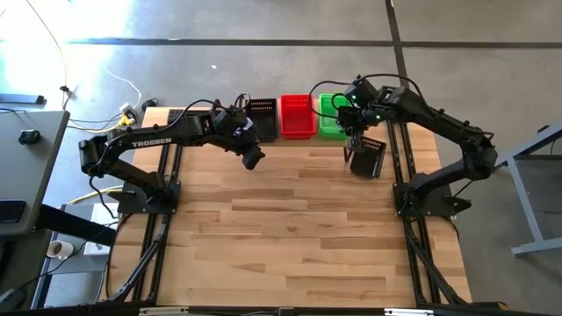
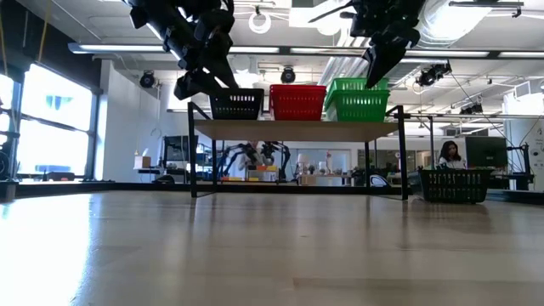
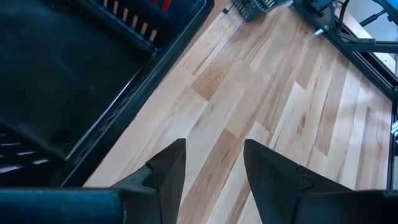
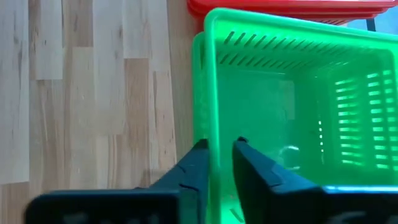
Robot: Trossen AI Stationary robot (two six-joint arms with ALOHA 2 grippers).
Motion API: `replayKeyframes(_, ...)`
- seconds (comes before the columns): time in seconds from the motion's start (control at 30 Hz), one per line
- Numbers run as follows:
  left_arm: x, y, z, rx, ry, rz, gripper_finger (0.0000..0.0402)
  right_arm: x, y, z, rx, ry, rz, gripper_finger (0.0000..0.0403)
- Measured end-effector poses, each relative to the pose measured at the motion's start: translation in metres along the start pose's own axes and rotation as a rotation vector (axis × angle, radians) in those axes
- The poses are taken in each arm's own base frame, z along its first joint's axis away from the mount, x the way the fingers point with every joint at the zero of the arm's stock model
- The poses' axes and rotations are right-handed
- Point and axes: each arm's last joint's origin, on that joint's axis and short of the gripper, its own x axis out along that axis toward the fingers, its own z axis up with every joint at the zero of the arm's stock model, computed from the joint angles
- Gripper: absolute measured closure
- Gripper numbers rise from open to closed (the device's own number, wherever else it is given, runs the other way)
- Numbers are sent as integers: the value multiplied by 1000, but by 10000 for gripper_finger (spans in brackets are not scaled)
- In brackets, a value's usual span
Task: Stack baskets on shelf by color
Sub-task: Stack the green bin on the stacked green bins on the shelf, then stack the black bin on the stacked black bins on the shelf
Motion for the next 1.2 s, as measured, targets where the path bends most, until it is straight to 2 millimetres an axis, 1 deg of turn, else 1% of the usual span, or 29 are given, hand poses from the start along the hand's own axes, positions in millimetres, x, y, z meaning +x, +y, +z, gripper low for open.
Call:
replayKeyframes(0.17,0,0,0,0,0,0,248,-2,1,-1,3,2,0,306)
replayKeyframes(0.33,0,0,0,0,0,0,248,-13,3,-5,61,-8,-30,278)
replayKeyframes(0.5,0,0,0,14,0,0,248,-29,8,-11,183,-27,-65,273)
replayKeyframes(0.77,0,0,0,103,0,0,248,-51,18,-25,529,-41,-65,273)
replayKeyframes(0.97,0,0,0,204,4,1,248,-57,25,-34,740,31,-101,273)
replayKeyframes(1.2,0,3,-7,304,70,17,248,-61,44,-40,859,134,-200,273)
